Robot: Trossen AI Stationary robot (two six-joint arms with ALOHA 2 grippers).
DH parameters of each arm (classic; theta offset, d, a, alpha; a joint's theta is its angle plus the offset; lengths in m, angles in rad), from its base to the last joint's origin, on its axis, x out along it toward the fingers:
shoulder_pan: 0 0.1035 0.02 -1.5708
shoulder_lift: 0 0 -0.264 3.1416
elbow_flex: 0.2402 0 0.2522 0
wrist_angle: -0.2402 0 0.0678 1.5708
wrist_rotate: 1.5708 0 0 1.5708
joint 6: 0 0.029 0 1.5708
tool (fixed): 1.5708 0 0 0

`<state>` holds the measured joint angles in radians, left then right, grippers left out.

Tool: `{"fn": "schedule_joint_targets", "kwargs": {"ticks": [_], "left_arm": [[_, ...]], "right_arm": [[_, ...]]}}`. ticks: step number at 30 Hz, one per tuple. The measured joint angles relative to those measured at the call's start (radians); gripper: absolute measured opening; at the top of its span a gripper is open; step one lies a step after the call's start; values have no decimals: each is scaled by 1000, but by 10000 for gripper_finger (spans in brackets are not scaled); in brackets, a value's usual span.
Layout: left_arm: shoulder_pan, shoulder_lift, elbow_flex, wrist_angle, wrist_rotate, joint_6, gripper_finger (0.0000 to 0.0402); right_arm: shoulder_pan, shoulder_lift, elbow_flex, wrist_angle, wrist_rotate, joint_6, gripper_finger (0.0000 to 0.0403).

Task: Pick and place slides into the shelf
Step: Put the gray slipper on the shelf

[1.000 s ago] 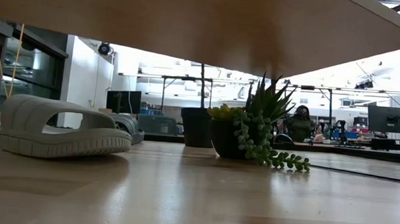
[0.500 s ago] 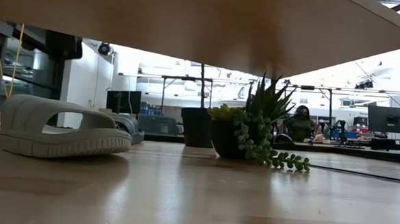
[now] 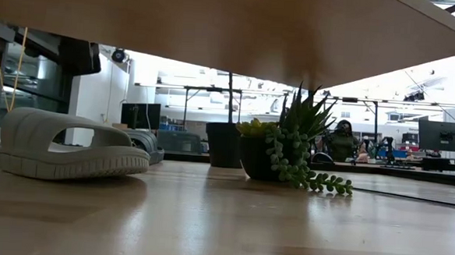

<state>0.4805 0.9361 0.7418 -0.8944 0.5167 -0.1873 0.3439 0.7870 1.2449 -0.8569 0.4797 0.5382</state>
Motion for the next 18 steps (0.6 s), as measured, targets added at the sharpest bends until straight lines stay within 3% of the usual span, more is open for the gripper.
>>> {"fn": "schedule_joint_targets", "kwargs": {"ticks": [8,18], "left_arm": [[48,117,0,-3,98,59,106],[84,225,0,3,123,156,106]], "right_arm": [[0,-189,-274,143,-28,63,141],[0,-385,-337,188,-141,54,141]]}}
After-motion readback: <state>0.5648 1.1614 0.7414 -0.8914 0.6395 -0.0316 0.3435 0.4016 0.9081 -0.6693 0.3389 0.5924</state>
